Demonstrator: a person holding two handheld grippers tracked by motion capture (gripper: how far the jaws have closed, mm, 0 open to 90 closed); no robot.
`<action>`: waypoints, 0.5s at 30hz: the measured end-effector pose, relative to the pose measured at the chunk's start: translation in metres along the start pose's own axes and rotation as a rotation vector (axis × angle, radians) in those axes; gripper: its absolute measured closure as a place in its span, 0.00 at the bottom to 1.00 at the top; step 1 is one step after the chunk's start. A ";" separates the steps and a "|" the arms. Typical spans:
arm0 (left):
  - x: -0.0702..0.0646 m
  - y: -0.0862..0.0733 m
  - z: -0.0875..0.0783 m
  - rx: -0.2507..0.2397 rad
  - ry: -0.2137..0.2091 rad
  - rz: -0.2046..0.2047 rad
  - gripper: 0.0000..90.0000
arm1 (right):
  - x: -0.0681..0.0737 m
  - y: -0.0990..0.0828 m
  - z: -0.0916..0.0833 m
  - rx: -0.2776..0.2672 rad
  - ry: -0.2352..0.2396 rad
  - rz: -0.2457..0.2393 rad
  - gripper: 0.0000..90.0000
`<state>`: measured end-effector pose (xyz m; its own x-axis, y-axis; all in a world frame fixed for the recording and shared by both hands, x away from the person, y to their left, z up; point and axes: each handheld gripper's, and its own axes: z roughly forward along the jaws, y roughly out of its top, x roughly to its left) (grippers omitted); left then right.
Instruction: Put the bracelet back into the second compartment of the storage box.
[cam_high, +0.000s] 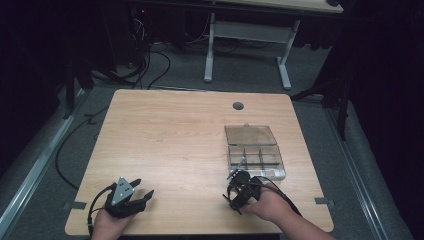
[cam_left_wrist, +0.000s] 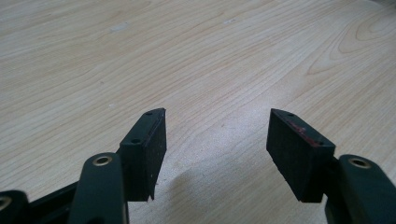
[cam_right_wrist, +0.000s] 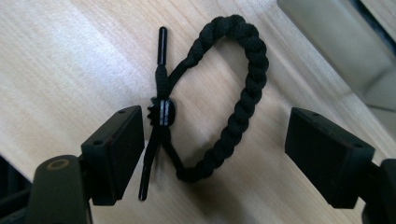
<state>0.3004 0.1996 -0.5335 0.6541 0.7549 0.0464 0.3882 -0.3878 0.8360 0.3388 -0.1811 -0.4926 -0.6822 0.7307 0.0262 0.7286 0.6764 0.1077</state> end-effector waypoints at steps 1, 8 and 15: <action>0.000 0.000 0.000 0.000 0.000 0.001 0.42 | 0.001 0.001 0.001 0.004 0.005 0.004 0.25; -0.001 0.000 0.000 0.001 0.003 0.004 0.42 | 0.004 0.004 0.001 -0.019 -0.035 -0.071 0.43; -0.001 0.000 0.000 0.005 0.000 0.005 0.42 | 0.005 0.004 -0.002 -0.022 -0.033 -0.100 0.67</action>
<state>0.3003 0.1990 -0.5335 0.6559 0.7532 0.0502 0.3886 -0.3939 0.8330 0.3386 -0.1751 -0.4905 -0.7487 0.6627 -0.0184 0.6554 0.7441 0.1295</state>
